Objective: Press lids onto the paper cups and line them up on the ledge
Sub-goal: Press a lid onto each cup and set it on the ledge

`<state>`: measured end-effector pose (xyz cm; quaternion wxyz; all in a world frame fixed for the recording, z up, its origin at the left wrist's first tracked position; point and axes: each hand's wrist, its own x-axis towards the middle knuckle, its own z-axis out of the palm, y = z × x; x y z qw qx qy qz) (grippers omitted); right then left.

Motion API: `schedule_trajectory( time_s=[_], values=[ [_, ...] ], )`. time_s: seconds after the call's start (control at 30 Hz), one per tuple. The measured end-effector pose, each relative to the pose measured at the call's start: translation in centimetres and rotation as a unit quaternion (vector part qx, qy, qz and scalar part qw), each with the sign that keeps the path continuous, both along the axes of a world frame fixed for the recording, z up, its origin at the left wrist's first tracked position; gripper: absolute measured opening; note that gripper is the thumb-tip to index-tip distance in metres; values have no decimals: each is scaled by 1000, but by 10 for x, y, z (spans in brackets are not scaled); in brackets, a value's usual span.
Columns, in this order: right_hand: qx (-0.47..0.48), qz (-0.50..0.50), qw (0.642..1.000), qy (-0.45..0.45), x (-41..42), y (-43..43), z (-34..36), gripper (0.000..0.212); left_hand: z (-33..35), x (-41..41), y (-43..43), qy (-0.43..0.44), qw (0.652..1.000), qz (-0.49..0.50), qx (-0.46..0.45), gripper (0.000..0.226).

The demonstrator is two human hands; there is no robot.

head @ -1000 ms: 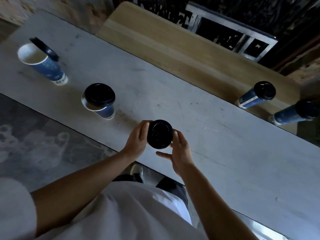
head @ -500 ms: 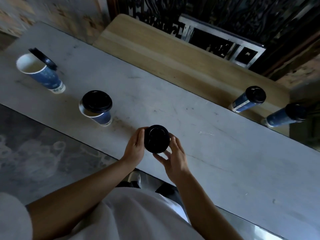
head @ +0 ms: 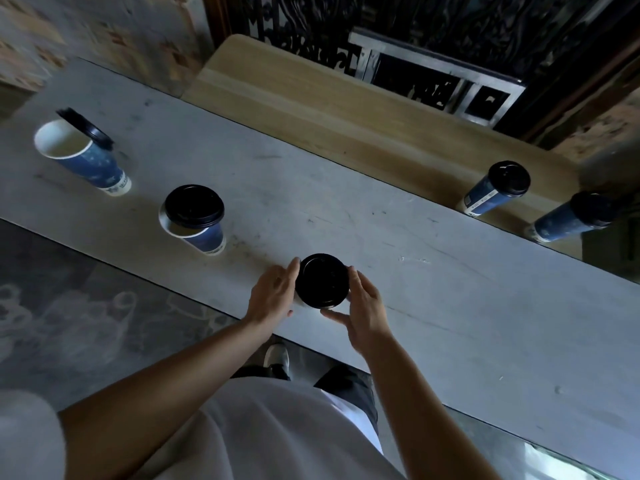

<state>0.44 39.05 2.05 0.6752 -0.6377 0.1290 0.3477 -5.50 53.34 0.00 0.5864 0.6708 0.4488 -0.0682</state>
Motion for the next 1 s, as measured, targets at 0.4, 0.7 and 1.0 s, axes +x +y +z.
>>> schedule_trajectory(
  time_s=[0.4,0.7,1.0],
  values=[
    [-18,1,999,-26,-4,4,-4,25,18,-5,-4,-154,984,-50,-71,32],
    [90,-25,996,15,-26,-9,-9,29,14,-4,-22,-114,979,128,-108,28],
    [46,7,999,-10,-15,-11,-15,36,5,0,-14,-88,995,57,0,27]
  ],
)
